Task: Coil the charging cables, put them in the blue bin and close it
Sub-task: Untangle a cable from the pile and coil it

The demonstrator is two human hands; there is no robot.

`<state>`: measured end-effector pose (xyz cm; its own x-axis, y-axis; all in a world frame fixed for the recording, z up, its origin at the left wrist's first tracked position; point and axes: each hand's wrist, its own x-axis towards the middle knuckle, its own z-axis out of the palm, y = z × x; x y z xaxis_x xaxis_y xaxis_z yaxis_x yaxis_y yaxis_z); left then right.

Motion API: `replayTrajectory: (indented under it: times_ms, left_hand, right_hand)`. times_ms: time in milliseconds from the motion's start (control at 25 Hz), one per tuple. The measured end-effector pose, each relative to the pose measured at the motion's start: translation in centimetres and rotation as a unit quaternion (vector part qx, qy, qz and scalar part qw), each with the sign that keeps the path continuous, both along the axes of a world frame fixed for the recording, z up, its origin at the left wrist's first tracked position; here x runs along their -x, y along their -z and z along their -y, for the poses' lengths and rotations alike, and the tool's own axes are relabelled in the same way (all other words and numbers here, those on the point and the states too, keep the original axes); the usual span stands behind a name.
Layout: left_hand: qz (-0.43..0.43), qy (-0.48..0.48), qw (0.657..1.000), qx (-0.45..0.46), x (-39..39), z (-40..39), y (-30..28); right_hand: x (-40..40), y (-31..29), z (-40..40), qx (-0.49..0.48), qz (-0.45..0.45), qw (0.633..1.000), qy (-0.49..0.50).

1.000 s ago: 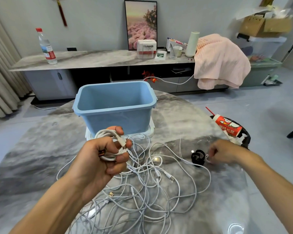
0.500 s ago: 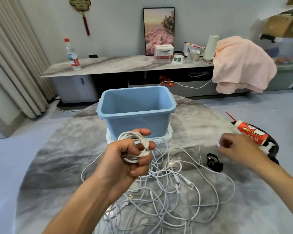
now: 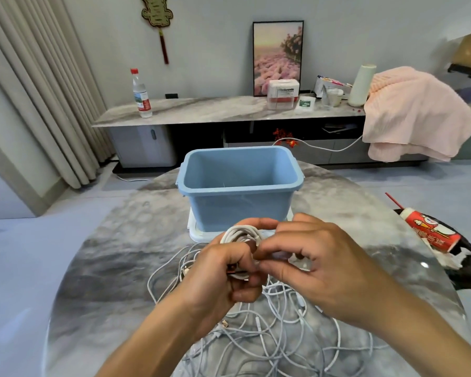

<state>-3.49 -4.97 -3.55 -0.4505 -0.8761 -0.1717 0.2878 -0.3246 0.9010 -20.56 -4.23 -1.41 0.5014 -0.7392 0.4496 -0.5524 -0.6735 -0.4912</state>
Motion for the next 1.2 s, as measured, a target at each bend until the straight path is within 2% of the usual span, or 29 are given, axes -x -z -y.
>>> replayTrajectory:
  times_ms: [280, 440, 560, 840, 1200]
  left_hand:
    - [0.06, 0.029, 0.996, 0.062, 0.4, -0.8, -0.8]
    - [0.075, 0.034, 0.993, 0.084, 0.7, -1.3, -1.1]
    - [0.068, 0.033, 0.993, 0.088, 0.8, -1.4, -1.1]
    - [0.048, 0.034, 0.995, 0.084, 0.7, -1.5, -1.0]
    - [0.041, -0.032, 0.996, 0.067, 1.2, -1.6, -1.1]
  right_hand:
    - [-0.7, 1.4, 0.2, 0.131, -0.08, 0.987, 0.044]
    - [-1.5, 2.1, -0.4, 0.253, -0.084, 0.956, 0.123]
    - [-1.8, 2.6, -0.4, 0.321, -0.093, 0.931, 0.145]
    - [-2.5, 3.2, -0.2, 0.365, -0.079, 0.91, 0.179]
    - [-2.6, 2.3, -0.2, 0.401, -0.07, 0.892, 0.195]
